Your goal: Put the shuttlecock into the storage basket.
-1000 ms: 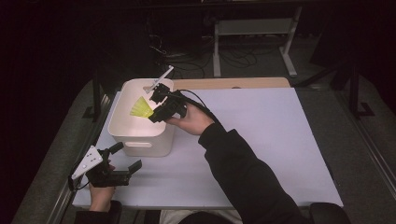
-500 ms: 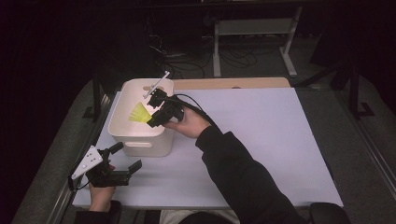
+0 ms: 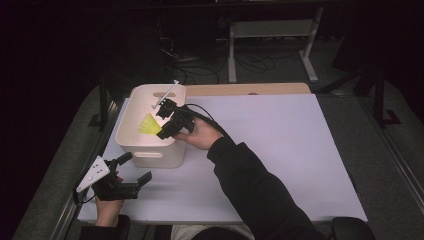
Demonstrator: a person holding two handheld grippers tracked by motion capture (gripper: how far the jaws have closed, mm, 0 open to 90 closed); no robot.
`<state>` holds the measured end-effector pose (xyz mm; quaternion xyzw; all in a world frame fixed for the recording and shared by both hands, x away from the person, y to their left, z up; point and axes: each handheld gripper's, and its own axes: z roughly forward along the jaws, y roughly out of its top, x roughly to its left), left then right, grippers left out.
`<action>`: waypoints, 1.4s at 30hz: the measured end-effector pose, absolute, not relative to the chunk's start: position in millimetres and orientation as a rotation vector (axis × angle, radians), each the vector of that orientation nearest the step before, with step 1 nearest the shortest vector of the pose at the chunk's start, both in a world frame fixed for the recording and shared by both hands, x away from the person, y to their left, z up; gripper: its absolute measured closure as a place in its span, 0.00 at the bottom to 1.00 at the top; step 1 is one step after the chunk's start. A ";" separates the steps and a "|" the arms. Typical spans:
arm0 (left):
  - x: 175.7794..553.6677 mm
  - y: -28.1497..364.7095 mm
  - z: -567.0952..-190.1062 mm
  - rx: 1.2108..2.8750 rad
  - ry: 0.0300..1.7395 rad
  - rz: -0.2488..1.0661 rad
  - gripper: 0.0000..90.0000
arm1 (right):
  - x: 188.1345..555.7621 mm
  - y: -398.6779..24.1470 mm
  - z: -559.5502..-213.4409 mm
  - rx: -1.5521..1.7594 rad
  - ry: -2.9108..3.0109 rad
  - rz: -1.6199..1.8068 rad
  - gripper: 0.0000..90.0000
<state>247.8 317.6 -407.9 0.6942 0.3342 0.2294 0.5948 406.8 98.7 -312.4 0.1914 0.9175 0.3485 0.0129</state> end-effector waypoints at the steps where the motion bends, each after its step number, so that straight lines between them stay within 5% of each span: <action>1: 247.9 317.6 -407.9 1.613 0.775 0.533 0.00 | 406.9 98.7 -312.5 0.597 2.859 1.088 0.70; 6: 247.8 317.6 -407.9 1.612 0.776 0.533 0.00 | 407.9 98.1 -312.9 0.612 2.857 1.090 0.67; 20: 248.6 317.6 -407.8 1.620 0.773 0.529 0.00 | 410.1 79.7 -299.8 0.637 2.786 1.143 0.15; 31: 249.0 317.8 -407.6 1.622 0.770 0.529 0.00 | 409.8 50.6 -290.9 0.638 2.738 1.220 0.00; 42: 249.5 317.9 -407.9 1.629 0.767 0.531 0.00 | 410.9 18.8 -287.2 0.680 2.679 1.263 0.00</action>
